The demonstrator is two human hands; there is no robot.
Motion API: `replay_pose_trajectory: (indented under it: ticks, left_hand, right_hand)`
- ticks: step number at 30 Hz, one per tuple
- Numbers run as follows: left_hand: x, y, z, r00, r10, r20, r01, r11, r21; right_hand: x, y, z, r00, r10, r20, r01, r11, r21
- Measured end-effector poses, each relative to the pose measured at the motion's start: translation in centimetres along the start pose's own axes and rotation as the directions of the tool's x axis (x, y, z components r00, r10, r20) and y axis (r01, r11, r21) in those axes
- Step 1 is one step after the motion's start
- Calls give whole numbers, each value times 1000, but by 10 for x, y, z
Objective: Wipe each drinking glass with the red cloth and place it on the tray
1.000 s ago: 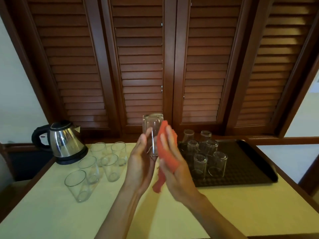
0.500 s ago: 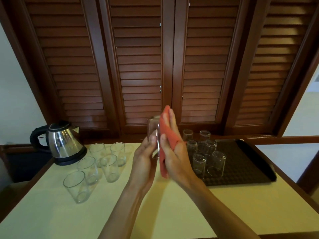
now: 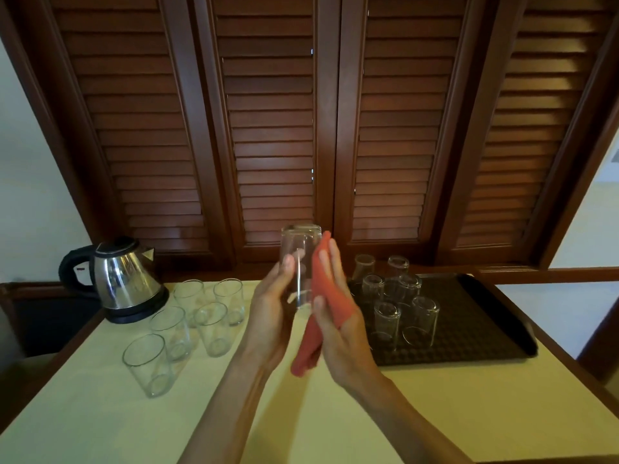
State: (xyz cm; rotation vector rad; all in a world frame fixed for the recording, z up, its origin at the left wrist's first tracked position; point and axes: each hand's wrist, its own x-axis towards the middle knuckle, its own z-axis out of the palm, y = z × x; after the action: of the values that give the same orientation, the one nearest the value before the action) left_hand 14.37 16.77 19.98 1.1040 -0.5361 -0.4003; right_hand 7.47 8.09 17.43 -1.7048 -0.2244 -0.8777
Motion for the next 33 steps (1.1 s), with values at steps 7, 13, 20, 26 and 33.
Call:
replay_pose_trajectory:
  ticks: [7,13,20,26,33]
  left_hand:
    - [2,-5,0,1000,-4,-17,4,1000,-19]
    - [-6,-20,4,999,-46,-8,46,998,51]
    - [0,-7,3,997,30,-74,-33,999,-30]
    - [-1,-11,5,997,-10,-74,7,999,-41]
    - [-9,-14,6,997,66,50,-74,980,182]
  right_hand:
    - [1,6,-4,988,-115,101,138,954,-268]
    - [17,1,-9,985,148,-92,-152,988,-32]
    - [-7,7,-6,988,147,-54,-141,985,99]
    - [1,-1,-2,1000,-1,23,4,992,-130]
    - [17,-14,-15,944,317,-92,-270,902,336]
